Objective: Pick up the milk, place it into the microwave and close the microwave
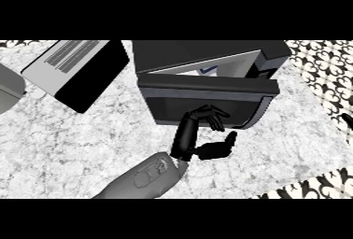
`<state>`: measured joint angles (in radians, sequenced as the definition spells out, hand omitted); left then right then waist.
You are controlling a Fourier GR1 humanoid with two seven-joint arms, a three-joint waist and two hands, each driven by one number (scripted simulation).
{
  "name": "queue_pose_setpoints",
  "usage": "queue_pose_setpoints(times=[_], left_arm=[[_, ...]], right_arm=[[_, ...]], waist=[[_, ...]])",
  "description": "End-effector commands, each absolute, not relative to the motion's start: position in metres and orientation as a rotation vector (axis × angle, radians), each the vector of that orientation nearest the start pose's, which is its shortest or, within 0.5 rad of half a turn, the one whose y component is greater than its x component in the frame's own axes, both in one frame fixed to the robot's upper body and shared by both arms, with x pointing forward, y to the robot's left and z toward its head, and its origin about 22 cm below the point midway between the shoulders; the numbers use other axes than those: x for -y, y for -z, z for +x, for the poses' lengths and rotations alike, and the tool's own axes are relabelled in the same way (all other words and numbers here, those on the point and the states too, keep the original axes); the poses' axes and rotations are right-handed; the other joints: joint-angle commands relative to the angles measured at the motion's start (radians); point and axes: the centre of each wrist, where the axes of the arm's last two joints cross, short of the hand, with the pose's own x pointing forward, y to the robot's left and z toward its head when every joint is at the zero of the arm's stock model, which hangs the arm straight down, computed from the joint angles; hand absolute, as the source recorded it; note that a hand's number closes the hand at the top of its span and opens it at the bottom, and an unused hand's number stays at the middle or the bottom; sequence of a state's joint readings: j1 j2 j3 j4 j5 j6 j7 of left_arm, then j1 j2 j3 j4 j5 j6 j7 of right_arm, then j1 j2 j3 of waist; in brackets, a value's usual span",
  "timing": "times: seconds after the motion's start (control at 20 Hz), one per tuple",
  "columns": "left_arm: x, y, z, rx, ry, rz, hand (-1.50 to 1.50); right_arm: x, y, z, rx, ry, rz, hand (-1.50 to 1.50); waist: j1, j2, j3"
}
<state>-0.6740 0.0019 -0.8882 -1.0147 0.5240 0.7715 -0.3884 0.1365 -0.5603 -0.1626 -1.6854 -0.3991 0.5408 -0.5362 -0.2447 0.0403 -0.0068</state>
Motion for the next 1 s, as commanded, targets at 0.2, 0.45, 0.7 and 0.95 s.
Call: queue_pose_setpoints(times=[0.2,0.45,0.7,0.95], left_arm=[[-0.004,-0.024,0.312,1.783,0.155,0.001,-1.50],[-0.003,-0.042,0.324,1.804,0.035,0.012,-1.50],[-0.005,-0.039,0.325,1.788,-0.009,0.024,-1.50],[-0.007,-0.036,0.328,1.784,-0.016,0.032,-1.50]], right_arm=[[0.406,-0.156,0.223,2.243,-0.687,0.018,1.50],[0.410,-0.173,0.228,2.259,-0.762,-0.069,1.50],[0.413,-0.186,0.231,2.279,-0.791,-0.137,1.50],[0.413,-0.190,0.235,2.278,-0.813,-0.147,1.50]], waist=[[-0.052,0.007,0.000],[-0.053,0.030,0.000],[-0.047,0.038,0.001],[-0.043,0.048,0.002]])
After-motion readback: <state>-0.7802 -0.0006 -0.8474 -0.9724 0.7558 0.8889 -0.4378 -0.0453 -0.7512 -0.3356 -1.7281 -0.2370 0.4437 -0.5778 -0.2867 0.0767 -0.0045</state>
